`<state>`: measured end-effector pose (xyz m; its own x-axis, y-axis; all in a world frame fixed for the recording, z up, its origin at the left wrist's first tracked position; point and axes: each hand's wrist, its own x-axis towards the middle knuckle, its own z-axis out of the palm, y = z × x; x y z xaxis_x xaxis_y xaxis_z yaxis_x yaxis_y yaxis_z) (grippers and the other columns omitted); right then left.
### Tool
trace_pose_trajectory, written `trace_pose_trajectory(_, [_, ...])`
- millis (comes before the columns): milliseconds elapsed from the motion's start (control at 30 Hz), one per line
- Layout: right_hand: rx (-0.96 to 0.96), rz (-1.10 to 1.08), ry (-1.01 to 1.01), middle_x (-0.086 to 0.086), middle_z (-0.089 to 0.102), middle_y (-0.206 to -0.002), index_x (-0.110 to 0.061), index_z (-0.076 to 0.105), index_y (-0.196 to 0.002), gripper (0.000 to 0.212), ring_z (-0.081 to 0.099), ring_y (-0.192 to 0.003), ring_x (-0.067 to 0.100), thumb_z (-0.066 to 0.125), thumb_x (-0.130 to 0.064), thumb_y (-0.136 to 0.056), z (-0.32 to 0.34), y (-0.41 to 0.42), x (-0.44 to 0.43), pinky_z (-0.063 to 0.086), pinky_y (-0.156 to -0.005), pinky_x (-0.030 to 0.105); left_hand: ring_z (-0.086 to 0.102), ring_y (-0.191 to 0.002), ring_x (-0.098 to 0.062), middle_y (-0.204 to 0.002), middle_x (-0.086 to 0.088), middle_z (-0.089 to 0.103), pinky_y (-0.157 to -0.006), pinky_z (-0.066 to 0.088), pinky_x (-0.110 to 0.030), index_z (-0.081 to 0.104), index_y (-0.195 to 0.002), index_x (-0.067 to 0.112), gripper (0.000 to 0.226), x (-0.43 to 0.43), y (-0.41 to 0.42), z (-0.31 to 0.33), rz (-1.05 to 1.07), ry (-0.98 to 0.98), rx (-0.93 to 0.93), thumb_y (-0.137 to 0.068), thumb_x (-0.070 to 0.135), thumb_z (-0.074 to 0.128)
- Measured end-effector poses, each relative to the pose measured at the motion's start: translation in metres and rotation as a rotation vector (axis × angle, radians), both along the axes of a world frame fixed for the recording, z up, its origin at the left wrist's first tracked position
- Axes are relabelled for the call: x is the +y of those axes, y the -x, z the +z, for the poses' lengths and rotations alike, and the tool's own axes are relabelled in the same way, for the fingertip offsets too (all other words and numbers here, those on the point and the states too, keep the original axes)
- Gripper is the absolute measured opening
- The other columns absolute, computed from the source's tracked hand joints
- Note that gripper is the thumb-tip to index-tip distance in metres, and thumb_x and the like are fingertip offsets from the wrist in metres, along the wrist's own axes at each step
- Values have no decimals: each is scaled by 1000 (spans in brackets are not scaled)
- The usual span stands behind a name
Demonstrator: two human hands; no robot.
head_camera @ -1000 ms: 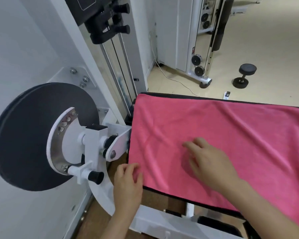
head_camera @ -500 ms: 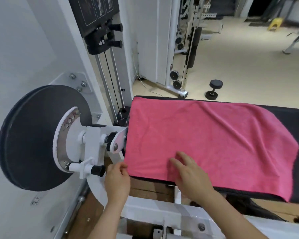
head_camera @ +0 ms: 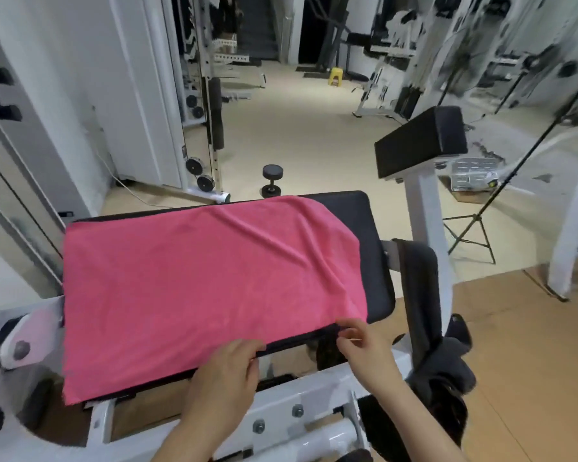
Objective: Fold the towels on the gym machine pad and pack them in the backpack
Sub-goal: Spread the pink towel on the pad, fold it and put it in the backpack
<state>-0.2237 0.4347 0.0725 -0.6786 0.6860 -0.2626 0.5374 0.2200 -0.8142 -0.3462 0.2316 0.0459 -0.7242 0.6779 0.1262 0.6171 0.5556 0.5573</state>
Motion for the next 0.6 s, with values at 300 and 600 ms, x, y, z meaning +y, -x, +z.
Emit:
trace_pose_trajectory(300, [140,-353,643,12,53,-85,-4,48,-119,27,50,-68,20,54,-15,-95,-35,0,85,40,-56,29,63,-86,-23,-100,-1,65,-59,51,-35,65,-98,27,63,184,-24,-18,-201,350,333,-41,28,91])
trace_pose_trajectory(600, [218,-308,410,-2,61,-67,-22,53,-120,41,56,-62,11,58,-4,-84,-58,27,108,45,-61,27,59,-93,-11,-101,9,65,-79,46,-26,65,-113,30,29,217,18,25,-397,472,-102,-86,36,59])
